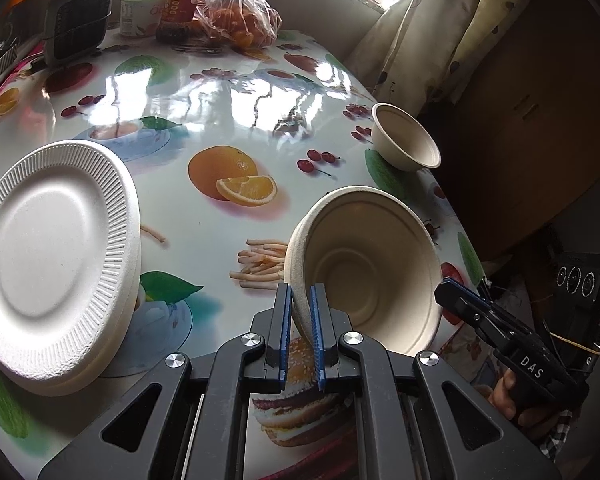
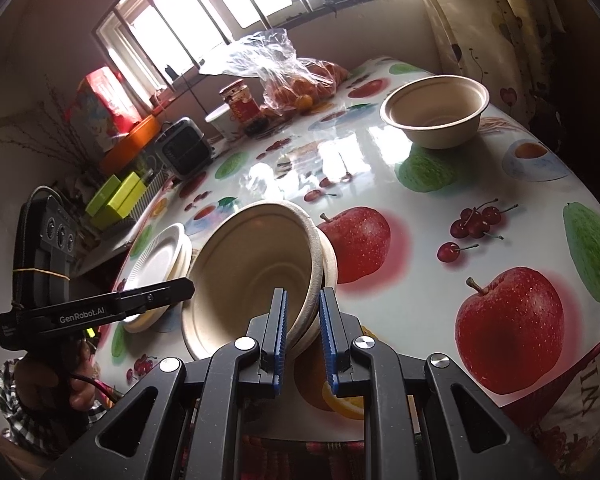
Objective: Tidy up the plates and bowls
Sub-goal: 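Lift the held bowls with both grippers and carry them toward the bowl stack, then lower the bowls onto the bowl stack and open both grippers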
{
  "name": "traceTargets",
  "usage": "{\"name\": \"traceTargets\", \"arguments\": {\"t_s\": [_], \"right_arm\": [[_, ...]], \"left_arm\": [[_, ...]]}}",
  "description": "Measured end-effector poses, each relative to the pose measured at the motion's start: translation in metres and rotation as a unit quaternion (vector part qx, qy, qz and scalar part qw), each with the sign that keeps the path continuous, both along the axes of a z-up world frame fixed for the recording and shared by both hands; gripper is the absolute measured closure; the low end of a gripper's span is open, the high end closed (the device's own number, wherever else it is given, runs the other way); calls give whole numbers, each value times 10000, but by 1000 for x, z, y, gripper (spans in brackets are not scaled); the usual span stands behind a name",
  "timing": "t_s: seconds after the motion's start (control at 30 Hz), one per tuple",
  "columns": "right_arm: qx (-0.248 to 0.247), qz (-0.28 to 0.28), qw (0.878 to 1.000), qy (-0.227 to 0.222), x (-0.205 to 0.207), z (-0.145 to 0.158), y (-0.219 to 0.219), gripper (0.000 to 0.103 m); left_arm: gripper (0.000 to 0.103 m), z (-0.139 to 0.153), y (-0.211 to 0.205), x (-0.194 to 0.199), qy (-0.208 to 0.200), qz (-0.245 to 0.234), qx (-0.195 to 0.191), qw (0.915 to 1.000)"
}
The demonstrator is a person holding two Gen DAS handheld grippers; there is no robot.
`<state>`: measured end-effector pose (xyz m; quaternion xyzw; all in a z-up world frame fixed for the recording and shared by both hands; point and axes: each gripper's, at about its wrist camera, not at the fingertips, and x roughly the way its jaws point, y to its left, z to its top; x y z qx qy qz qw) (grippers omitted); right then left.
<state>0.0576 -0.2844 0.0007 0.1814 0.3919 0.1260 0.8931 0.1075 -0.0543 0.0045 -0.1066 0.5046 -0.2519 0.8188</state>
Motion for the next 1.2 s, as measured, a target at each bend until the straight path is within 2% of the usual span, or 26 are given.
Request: {"name": "traceTargets", "arguments": {"t_s": [0.27,0.4,0.47,0.57,1.07,1.2], "right_arm": [[-36,-3,10000,4,0,-1,1,87],[-32,-33,10000,29,1,-3,0,86],[-43,-75,10000,49,2,-4,-1,76],[-17,-117,9999,53,1,-5,-3,70],[367,-20,9989,285,8,-15,-6,70],[414,38,9986,311,13,-16,-5,80]], "left_arm": [[93,-2,3,1,24,48,-48,10000],[87,-3,7,2,44,93,-157,9998],[79,-5,9,3,88,126,-202,9997],[77,-8,12,6,198,175,-281,9993],[77,-16,2,14,334,28,-378,9987],[82,-16,-2,18,310,-4,-353,9989]]}}
